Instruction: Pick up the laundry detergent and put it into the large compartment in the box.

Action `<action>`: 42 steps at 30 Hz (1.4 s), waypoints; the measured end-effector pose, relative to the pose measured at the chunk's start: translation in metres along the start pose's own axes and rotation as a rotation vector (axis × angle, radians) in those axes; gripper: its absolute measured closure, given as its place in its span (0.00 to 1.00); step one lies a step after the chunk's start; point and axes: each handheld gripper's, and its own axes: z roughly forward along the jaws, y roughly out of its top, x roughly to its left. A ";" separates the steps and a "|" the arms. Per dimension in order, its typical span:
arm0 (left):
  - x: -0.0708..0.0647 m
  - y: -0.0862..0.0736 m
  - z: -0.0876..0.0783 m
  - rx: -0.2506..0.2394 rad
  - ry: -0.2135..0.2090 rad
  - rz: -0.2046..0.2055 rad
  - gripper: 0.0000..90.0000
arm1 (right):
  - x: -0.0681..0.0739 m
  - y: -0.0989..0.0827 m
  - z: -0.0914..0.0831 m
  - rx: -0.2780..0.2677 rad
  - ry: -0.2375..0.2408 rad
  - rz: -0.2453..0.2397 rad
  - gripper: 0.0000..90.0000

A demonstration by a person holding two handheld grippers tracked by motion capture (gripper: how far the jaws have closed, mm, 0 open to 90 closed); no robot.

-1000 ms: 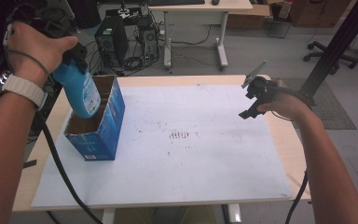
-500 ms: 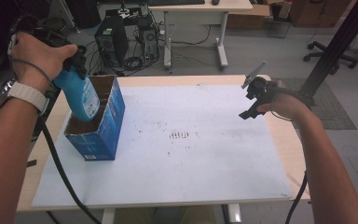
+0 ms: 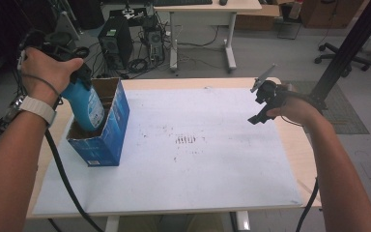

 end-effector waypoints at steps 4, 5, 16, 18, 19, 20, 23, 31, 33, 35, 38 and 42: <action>0.000 -0.002 0.011 0.001 -0.004 -0.001 0.41 | 0.000 0.000 0.000 0.000 -0.001 0.000 0.11; 0.000 -0.002 0.014 0.009 -0.005 0.001 0.41 | 0.000 0.000 0.000 0.000 -0.001 0.000 0.11; -0.001 -0.004 0.034 0.010 0.008 0.006 0.41 | -0.001 -0.002 0.001 0.002 -0.001 0.004 0.11; -0.001 -0.005 0.041 0.013 0.015 0.009 0.41 | -0.001 -0.003 0.001 0.004 -0.001 0.005 0.11; -0.001 -0.005 0.041 0.013 0.015 0.009 0.41 | -0.001 -0.003 0.001 0.004 -0.001 0.005 0.11; 0.000 -0.006 0.044 0.013 0.014 0.011 0.41 | -0.001 -0.004 0.002 0.005 0.000 0.008 0.11; 0.001 -0.007 0.050 0.021 0.006 0.007 0.41 | -0.001 -0.005 0.003 0.005 0.001 0.010 0.11; -0.001 -0.010 0.068 0.036 0.012 0.020 0.41 | -0.002 -0.005 0.005 0.010 0.004 0.010 0.11; -0.002 -0.010 0.072 0.038 0.013 0.021 0.41 | -0.002 -0.006 0.006 0.011 0.004 0.010 0.11; -0.002 -0.011 0.076 0.041 0.011 0.018 0.41 | -0.002 -0.006 0.006 0.010 0.005 0.011 0.11; -0.003 -0.012 0.082 0.039 0.010 0.020 0.41 | -0.002 -0.006 0.008 0.012 0.008 0.013 0.11; -0.005 -0.013 0.089 0.049 0.011 0.023 0.41 | -0.002 -0.007 0.010 0.011 0.011 0.014 0.11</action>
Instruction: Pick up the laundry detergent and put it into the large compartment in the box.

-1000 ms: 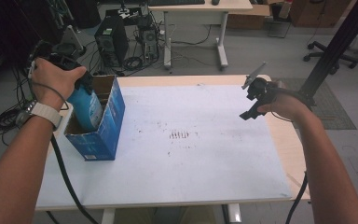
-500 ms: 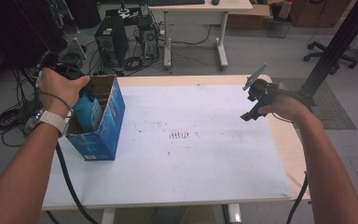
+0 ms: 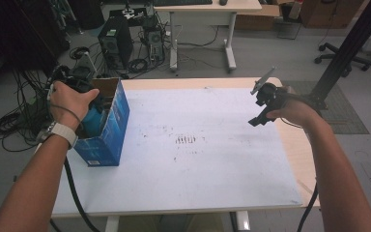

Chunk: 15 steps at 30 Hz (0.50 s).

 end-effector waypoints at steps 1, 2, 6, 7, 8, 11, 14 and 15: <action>0.000 0.000 0.002 0.000 -0.002 -0.002 0.41 | 0.000 0.000 0.000 0.002 0.000 0.000 0.11; 0.000 0.000 0.004 0.001 -0.002 -0.004 0.41 | 0.000 -0.001 0.000 0.001 0.000 0.001 0.11; -0.001 -0.002 0.013 0.004 -0.001 0.001 0.41 | -0.001 -0.002 0.001 0.003 0.001 0.004 0.11; -0.001 -0.002 0.013 0.004 -0.001 0.001 0.41 | -0.001 -0.002 0.001 0.003 0.001 0.004 0.11; -0.001 -0.002 0.014 0.005 -0.001 0.003 0.41 | -0.001 -0.003 0.002 0.003 0.002 0.006 0.11; -0.001 -0.003 0.019 0.007 -0.006 0.003 0.41 | -0.001 -0.003 0.003 0.004 0.005 0.005 0.11; -0.001 -0.003 0.024 0.012 -0.008 0.006 0.41 | -0.001 -0.003 0.004 0.006 0.004 0.006 0.11; -0.001 -0.004 0.026 0.015 -0.005 0.012 0.41 | -0.001 -0.003 0.004 0.006 0.004 0.006 0.11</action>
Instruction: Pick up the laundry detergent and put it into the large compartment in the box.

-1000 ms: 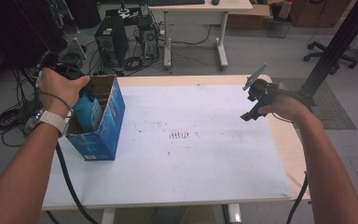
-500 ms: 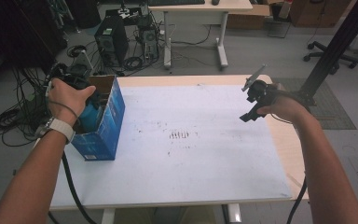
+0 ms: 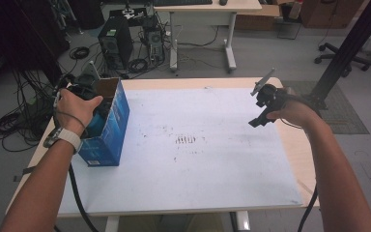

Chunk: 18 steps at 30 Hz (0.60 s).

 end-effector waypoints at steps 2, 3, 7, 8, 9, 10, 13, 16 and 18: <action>0.000 0.000 0.001 0.001 0.001 -0.001 0.41 | 0.000 0.000 0.000 0.001 0.000 0.000 0.11; 0.000 -0.001 0.002 0.000 0.002 -0.003 0.41 | 0.000 0.000 0.000 0.000 0.001 0.000 0.11; 0.001 -0.002 0.007 0.006 -0.004 -0.005 0.41 | 0.000 -0.001 0.001 0.000 0.001 0.002 0.11; 0.001 -0.003 0.008 0.009 -0.007 -0.006 0.41 | 0.000 -0.001 0.001 0.001 0.002 0.001 0.11; 0.002 -0.003 0.009 0.010 -0.009 -0.006 0.41 | 0.000 -0.001 0.001 0.000 0.002 -0.001 0.11; 0.002 -0.004 0.010 0.010 -0.012 -0.010 0.41 | 0.000 -0.001 0.001 0.000 0.002 0.000 0.11; 0.002 -0.004 0.013 0.009 -0.014 -0.009 0.41 | 0.000 0.000 0.002 0.002 0.002 -0.002 0.11; 0.002 -0.004 0.013 0.009 -0.014 -0.008 0.41 | 0.000 0.000 0.002 0.003 0.002 -0.002 0.11; 0.002 -0.004 0.013 0.007 -0.016 -0.008 0.41 | 0.000 0.001 0.002 0.002 0.002 -0.003 0.11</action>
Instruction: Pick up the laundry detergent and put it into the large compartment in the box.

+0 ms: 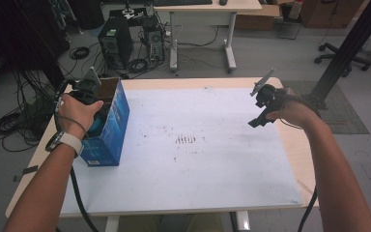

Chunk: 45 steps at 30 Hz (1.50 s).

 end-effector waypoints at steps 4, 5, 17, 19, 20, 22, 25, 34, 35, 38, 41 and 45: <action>0.000 0.000 0.000 0.002 0.001 0.001 0.41 | 0.000 0.000 0.000 0.003 0.000 0.001 0.11; -0.001 0.001 0.001 0.001 0.002 0.002 0.41 | 0.000 0.000 0.000 0.003 0.000 0.001 0.11; 0.000 0.003 0.002 -0.002 0.000 0.003 0.40 | 0.001 -0.001 0.002 0.008 0.005 0.004 0.11; 0.000 0.003 0.003 -0.004 0.003 0.002 0.38 | 0.001 0.000 0.002 0.008 0.005 0.004 0.11; 0.000 0.003 0.003 -0.003 0.002 0.003 0.38 | 0.001 0.000 0.002 0.008 0.005 0.004 0.11; 0.000 0.002 0.003 -0.003 0.005 0.006 0.38 | 0.002 0.000 0.003 0.009 0.005 0.000 0.11; 0.001 0.002 0.003 -0.008 0.005 0.005 0.37 | 0.002 0.000 0.003 0.010 0.006 0.001 0.11; 0.001 0.002 0.003 -0.002 0.015 0.011 0.33 | 0.003 -0.001 0.002 0.011 0.006 0.005 0.11; 0.001 0.002 0.003 -0.004 0.018 0.010 0.33 | 0.003 -0.001 0.002 0.011 0.006 0.005 0.11; 0.001 0.001 0.002 -0.005 0.025 0.014 0.30 | 0.003 -0.001 0.001 0.011 0.005 0.003 0.11; 0.001 0.001 0.001 -0.008 0.021 0.012 0.29 | 0.003 0.000 0.001 0.009 0.004 0.003 0.11; 0.000 0.001 0.000 -0.006 0.024 0.021 0.27 | 0.004 0.000 0.000 0.009 0.004 0.003 0.11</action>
